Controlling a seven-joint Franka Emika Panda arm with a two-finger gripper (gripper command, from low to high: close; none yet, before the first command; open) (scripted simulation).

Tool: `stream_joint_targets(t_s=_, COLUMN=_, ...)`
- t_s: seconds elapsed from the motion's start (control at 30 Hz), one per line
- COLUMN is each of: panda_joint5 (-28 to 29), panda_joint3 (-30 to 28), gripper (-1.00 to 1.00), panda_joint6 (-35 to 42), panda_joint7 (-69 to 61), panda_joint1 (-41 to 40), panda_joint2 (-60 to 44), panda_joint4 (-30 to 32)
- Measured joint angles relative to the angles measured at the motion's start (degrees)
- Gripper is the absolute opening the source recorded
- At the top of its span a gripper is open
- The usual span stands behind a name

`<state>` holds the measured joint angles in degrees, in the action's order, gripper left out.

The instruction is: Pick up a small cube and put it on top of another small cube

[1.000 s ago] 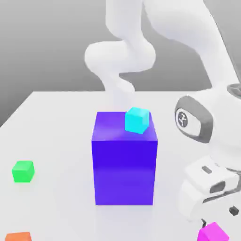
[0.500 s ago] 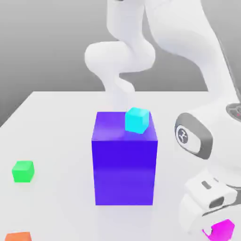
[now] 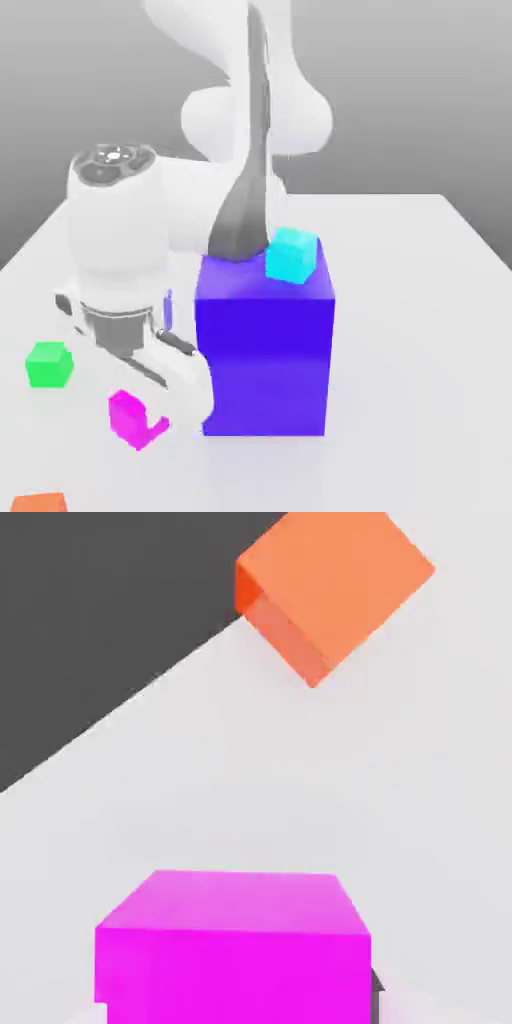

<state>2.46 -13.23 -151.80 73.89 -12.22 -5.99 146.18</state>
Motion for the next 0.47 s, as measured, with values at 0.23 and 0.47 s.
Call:
stream_joint_targets(t_s=0.23, panda_joint5=-3.0, panda_joint3=-8.1, gripper=-1.0, panda_joint6=-3.1, panda_joint7=10.5, panda_joint1=-23.6, panda_joint2=5.1, panda_joint4=7.8)
stream_joint_targets(t_s=0.47, panda_joint5=-10.7, panda_joint3=-1.2, gripper=1.0, panda_joint6=-11.4, panda_joint7=5.8, panda_joint1=-22.6, panda_joint2=-3.6, panda_joint4=7.8)
